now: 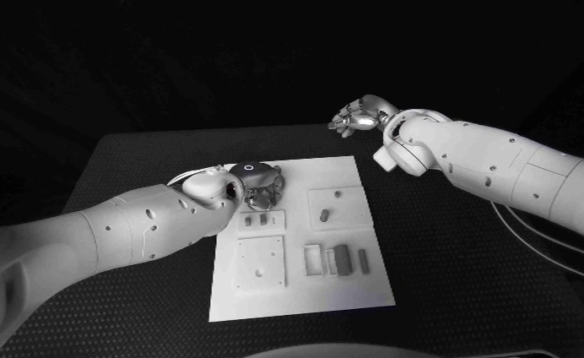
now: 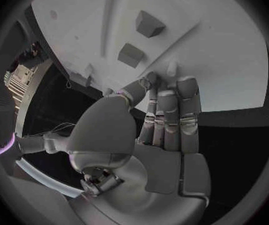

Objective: Assemble the parts on the task board

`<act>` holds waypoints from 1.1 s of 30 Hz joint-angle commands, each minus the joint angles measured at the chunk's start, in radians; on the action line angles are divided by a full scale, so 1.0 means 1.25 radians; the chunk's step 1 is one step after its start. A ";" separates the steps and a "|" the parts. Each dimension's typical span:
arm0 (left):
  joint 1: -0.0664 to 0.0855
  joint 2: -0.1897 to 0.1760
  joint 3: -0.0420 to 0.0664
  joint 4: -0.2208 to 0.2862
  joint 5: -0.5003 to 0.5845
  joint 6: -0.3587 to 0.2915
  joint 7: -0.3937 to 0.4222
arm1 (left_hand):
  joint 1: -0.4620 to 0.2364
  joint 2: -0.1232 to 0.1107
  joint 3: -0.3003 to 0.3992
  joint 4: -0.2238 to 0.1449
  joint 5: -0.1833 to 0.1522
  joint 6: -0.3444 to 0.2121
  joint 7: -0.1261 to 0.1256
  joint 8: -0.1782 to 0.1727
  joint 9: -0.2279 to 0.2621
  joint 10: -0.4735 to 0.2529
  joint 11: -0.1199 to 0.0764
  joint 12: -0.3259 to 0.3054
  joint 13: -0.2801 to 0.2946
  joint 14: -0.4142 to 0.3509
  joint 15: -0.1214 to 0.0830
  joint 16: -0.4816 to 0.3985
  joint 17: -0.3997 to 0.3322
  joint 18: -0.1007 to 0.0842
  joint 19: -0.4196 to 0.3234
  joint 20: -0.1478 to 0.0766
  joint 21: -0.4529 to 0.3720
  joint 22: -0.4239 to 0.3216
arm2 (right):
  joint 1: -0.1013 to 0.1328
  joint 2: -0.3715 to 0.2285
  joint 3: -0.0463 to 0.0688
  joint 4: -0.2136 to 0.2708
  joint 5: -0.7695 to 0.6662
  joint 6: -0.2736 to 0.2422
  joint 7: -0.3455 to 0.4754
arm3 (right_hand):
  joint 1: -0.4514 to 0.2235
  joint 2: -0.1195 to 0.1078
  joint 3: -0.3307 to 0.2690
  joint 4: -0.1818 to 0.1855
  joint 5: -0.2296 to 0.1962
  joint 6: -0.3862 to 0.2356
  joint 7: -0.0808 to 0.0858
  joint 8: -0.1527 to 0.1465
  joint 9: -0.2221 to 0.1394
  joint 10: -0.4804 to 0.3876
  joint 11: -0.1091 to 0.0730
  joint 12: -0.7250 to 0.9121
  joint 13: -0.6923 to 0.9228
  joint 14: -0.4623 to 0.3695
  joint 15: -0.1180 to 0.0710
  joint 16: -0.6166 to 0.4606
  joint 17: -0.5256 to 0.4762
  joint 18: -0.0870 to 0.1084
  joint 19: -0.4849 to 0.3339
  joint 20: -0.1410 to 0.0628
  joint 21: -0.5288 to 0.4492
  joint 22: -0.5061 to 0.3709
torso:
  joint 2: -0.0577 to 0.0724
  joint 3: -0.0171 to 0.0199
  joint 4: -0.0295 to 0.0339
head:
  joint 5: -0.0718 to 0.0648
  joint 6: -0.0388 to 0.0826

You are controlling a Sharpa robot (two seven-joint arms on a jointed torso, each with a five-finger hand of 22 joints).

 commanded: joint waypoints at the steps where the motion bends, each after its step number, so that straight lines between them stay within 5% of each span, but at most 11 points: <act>1: -0.008 -0.008 -0.005 -0.002 0.047 0.004 0.002 | 0.000 0.006 0.003 0.000 0.001 0.008 -0.002 0.005 0.001 0.018 0.011 0.003 0.003 0.000 -0.005 0.004 -0.001 0.066 -0.001 -0.006 -0.001 0.012 | 0.000 0.000 0.000 0.003 -0.001 0.005 0.007 | 0.003 0.001 -0.005 0.001 0.002 -0.003 0.026 0.003 -0.001 0.004 -0.001 -0.004 -0.001 0.007 0.000 -0.004 0.001 -0.005 -0.001 0.003 -0.003 0.001 | 0.000 -0.0002 0.0014 | -0.001 0.000; 8: -0.008 -0.027 0.004 0.007 0.109 0.005 0.015 | -0.002 0.005 0.003 0.001 0.001 0.010 -0.002 0.006 0.001 0.021 0.010 0.003 0.005 -0.001 -0.006 0.005 -0.003 0.066 -0.001 -0.007 -0.002 0.013 | 0.000 -0.003 0.000 0.004 -0.001 0.004 0.007 | 0.003 0.001 -0.005 0.002 0.002 -0.003 0.026 0.003 -0.001 0.005 -0.001 -0.004 -0.002 0.008 0.000 -0.005 0.002 -0.004 -0.001 0.003 -0.003 0.002 | -0.001 -0.0002 0.0025 | 0.001 0.004; 19: -0.006 -0.055 0.052 0.034 0.155 -0.006 0.026 | -0.004 0.005 0.002 0.001 0.000 0.010 -0.002 0.006 0.001 0.021 0.010 0.002 0.006 -0.002 -0.007 0.004 -0.004 0.066 -0.001 -0.008 -0.002 0.013 | 0.000 -0.005 0.000 0.004 -0.001 0.004 0.004 | 0.003 0.000 -0.006 0.002 0.002 -0.003 0.026 0.004 -0.002 0.005 -0.001 -0.004 -0.003 0.008 0.000 -0.006 0.003 -0.004 -0.001 0.003 -0.004 0.003 | -0.001 -0.0012 0.0031 | 0.003 0.011; 33: -0.003 -0.085 0.058 0.053 0.153 0.020 0.012 | -0.005 0.005 0.002 0.001 0.001 0.010 -0.002 0.006 0.000 0.021 0.009 0.001 0.007 -0.002 -0.007 0.005 -0.005 0.065 -0.001 -0.009 -0.003 0.013 | 0.000 -0.007 0.000 0.003 -0.001 0.005 0.002 | 0.004 -0.001 -0.006 0.002 0.002 -0.003 0.026 0.004 -0.002 0.005 -0.001 -0.004 -0.004 0.009 -0.001 -0.007 0.004 -0.004 -0.001 0.003 -0.005 0.003 | -0.001 -0.0010 0.0017 | 0.006 0.009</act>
